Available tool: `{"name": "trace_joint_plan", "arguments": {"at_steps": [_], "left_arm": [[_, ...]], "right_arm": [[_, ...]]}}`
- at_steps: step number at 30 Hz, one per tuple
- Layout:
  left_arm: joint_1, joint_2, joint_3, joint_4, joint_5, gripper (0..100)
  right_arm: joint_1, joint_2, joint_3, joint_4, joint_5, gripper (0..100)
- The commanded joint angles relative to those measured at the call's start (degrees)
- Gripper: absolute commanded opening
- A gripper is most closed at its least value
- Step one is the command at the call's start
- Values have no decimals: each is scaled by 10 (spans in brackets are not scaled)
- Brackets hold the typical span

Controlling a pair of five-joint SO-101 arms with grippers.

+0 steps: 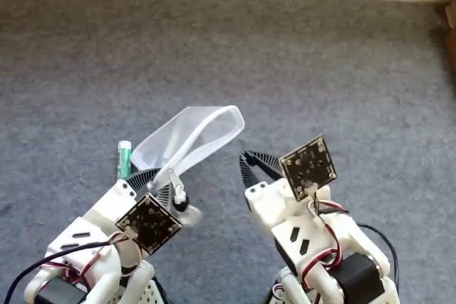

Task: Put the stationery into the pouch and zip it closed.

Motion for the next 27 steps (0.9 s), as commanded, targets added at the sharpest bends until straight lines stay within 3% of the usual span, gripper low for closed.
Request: {"name": "trace_joint_plan", "arguments": {"at_steps": [1,4,9,17,27], "left_arm": [[-11,-3,-9,-3,23,6],[-12,-3,-9,-3,25,6],[-12,-3,-9,-3,25,6],[-12,-3,-9,-3,25,6],[-9,-3,-9,-1,25,6]], "right_arm": [[-65,-3,-72,62,-44,105],[-139,-3,-90,89,-70,162],[-224,-1,-65,85,-88,163],[-254,-3,65,-45,-88,165],[-280,-4,102,-109,-88,165]]}}
